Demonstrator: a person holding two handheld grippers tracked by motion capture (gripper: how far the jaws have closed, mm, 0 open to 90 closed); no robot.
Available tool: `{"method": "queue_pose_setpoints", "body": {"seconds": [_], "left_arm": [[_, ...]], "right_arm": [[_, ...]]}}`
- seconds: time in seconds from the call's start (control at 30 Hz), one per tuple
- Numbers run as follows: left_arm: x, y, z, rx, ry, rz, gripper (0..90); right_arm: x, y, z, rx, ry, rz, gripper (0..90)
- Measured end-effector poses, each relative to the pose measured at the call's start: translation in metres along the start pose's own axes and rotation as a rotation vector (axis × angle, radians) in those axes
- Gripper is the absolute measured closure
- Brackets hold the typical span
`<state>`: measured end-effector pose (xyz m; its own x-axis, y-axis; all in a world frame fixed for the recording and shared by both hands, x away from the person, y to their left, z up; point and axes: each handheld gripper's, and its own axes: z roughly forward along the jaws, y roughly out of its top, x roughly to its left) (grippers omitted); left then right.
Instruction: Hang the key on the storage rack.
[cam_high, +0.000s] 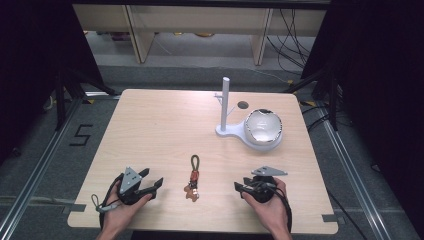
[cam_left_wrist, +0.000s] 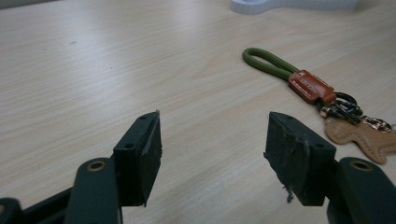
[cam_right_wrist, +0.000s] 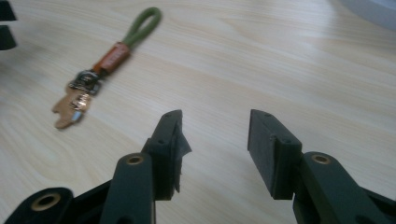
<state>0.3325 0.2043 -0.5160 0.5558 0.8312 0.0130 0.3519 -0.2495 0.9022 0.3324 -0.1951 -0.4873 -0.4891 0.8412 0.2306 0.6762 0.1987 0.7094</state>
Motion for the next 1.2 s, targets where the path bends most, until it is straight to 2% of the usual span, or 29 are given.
{"method": "queue_pose_setpoints", "body": {"seconds": [0.03,0.07,0.1,0.13,0.2,0.23,0.27,0.33,0.37,0.4,0.43,0.47,0.5,0.53,0.57,0.6,0.67,0.7,0.73,0.8,0.83,0.87,0.9,0.93,0.97,1.07,1.1,1.13,1.2], "left_arm": [[-0.002,0.004,-0.001,0.021,0.001,0.001,35.8],[-0.003,0.007,-0.001,0.028,-0.009,-0.001,35.8],[-0.003,0.007,-0.001,0.028,-0.009,-0.001,35.8],[-0.009,0.013,-0.001,0.071,-0.024,-0.026,35.9],[-0.014,0.02,0.001,0.127,-0.04,-0.051,35.9],[-0.015,0.023,0.002,0.153,-0.055,-0.043,35.9],[-0.015,0.023,0.002,0.153,-0.055,-0.043,36.1],[-0.016,0.03,0.004,0.241,-0.074,0.002,35.9],[-0.016,0.03,0.004,0.241,-0.074,0.002,36.0],[-0.02,0.033,0.007,0.267,-0.081,-0.05,36.1],[-0.02,0.033,0.007,0.267,-0.081,-0.05,36.2],[-0.018,0.036,0.006,0.319,-0.081,-0.016,36.2],[-0.017,0.039,0.006,0.351,-0.089,-0.017,36.5],[-0.018,0.042,0.008,0.369,-0.084,-0.035,36.9],[-0.018,0.045,0.009,0.379,-0.095,-0.035,37.4],[-0.019,0.046,0.01,0.379,-0.088,-0.045,38.1],[-0.021,0.048,0.012,0.383,-0.093,-0.061,39.7],[-0.023,0.051,0.013,0.401,-0.092,-0.07,39.7],[-0.026,0.056,0.016,0.418,-0.11,-0.087,40.8],[-0.027,0.059,0.018,0.437,-0.12,-0.083,41.5],[-0.028,0.064,0.021,0.473,-0.139,-0.076,41.9],[-0.029,0.066,0.023,0.483,-0.142,-0.086,42.2],[-0.03,0.068,0.025,0.498,-0.148,-0.087,42.2],[-0.03,0.069,0.027,0.514,-0.156,-0.084,42.3],[-0.03,0.069,0.027,0.514,-0.156,-0.084,42.3],[-0.033,0.074,0.037,0.568,-0.159,-0.089,42.3],[-0.033,0.074,0.037,0.568,-0.159,-0.089,42.2],[-0.035,0.077,0.042,0.582,-0.165,-0.098,42.2],[-0.037,0.081,0.047,0.594,-0.163,-0.099,42.1]], "right_arm": [[-0.001,-0.002,-0.003,0.008,-0.012,0.036,55.0],[-0.007,-0.003,-0.006,0.004,-0.021,0.003,54.6],[-0.007,-0.003,-0.006,0.004,-0.021,0.003,54.6],[-0.012,-0.005,-0.008,0.012,-0.026,0.002,53.9],[-0.018,-0.007,-0.01,0.013,-0.04,-0.001,53.7],[-0.019,-0.008,-0.011,0.027,-0.043,0.011,53.5],[-0.021,-0.009,-0.01,0.039,-0.05,-0.008,53.2],[-0.02,-0.01,-0.01,0.063,-0.058,-0.014,53.3],[-0.02,-0.01,-0.01,0.063,-0.058,-0.014,53.3],[-0.019,-0.009,-0.012,0.084,-0.064,0.001,53.0],[-0.019,-0.009,-0.012,0.084,-0.064,0.001,53.0],[-0.018,-0.009,-0.013,0.093,-0.066,-0.003,52.4],[-0.017,-0.009,-0.013,0.094,-0.068,0.004,52.3],[-0.017,-0.009,-0.013,0.096,-0.093,-0.003,52.0],[-0.016,-0.009,-0.014,0.099,-0.097,0.005,52.0],[-0.016,-0.009,-0.014,0.101,-0.108,-0.006,52.0],[-0.015,-0.009,-0.013,0.099,-0.097,-0.002,52.0],[-0.015,-0.009,-0.013,0.099,-0.097,-0.002,52.0],[-0.014,-0.009,-0.013,0.105,-0.107,0.0,52.2],[-0.012,-0.009,-0.013,0.113,-0.11,0.003,52.2],[-0.012,-0.009,-0.012,0.112,-0.097,-0.008,52.3],[-0.012,-0.009,-0.012,0.117,-0.107,-0.011,52.4],[-0.013,-0.009,-0.011,0.111,-0.103,-0.035,52.3],[-0.013,-0.009,-0.011,0.114,-0.104,-0.034,52.3],[-0.013,-0.009,-0.011,0.119,-0.11,-0.035,52.5],[-0.013,-0.009,-0.01,0.121,-0.095,-0.031,52.8],[-0.013,-0.009,-0.01,0.121,-0.095,-0.031,52.8],[-0.012,-0.01,-0.01,0.136,-0.133,-0.029,52.8],[-0.013,-0.01,-0.011,0.142,-0.14,-0.043,52.7]]}}
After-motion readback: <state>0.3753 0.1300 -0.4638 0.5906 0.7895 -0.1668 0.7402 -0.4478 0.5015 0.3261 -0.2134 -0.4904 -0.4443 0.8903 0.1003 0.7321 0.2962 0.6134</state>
